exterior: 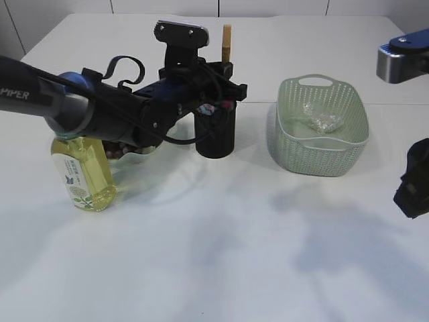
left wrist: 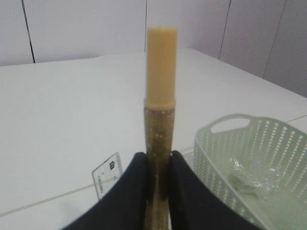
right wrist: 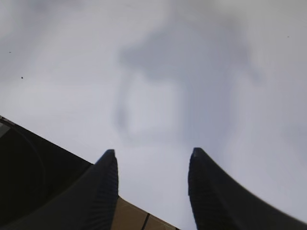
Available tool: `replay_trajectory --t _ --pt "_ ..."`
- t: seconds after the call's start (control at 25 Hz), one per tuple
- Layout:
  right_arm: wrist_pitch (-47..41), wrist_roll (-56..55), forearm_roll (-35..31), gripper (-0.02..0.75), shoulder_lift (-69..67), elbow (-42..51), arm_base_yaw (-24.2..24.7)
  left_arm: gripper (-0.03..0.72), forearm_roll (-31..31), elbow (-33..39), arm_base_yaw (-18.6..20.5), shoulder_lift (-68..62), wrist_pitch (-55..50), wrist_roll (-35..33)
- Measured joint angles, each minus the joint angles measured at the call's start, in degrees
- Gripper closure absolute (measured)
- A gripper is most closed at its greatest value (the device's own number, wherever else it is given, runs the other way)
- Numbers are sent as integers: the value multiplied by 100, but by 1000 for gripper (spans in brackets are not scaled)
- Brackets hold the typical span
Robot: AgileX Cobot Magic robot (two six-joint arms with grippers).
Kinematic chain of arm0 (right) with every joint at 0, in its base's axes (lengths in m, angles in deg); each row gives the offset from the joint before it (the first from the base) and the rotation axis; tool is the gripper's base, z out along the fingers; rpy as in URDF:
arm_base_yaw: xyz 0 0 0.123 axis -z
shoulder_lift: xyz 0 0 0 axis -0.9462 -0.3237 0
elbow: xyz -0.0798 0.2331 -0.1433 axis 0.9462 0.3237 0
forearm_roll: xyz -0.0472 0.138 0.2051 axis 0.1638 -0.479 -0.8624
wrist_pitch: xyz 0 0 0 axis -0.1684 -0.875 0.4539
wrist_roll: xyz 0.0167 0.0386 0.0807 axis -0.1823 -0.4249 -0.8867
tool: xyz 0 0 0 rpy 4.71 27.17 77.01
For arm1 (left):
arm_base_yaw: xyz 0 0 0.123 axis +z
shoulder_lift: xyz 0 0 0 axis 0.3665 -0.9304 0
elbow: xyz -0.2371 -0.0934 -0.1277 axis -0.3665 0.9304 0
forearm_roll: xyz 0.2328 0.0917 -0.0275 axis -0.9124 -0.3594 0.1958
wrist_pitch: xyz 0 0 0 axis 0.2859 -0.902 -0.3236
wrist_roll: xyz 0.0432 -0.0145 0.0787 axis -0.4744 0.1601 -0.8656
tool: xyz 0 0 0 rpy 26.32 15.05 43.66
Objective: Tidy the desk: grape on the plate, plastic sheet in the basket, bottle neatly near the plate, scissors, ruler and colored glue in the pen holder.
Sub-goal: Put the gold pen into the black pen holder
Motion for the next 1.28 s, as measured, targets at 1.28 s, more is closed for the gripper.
replay_trajectory --t 1.28 --pt "0 9 15 357 0 0 0 327 -9 -20 177 102 -766 0"
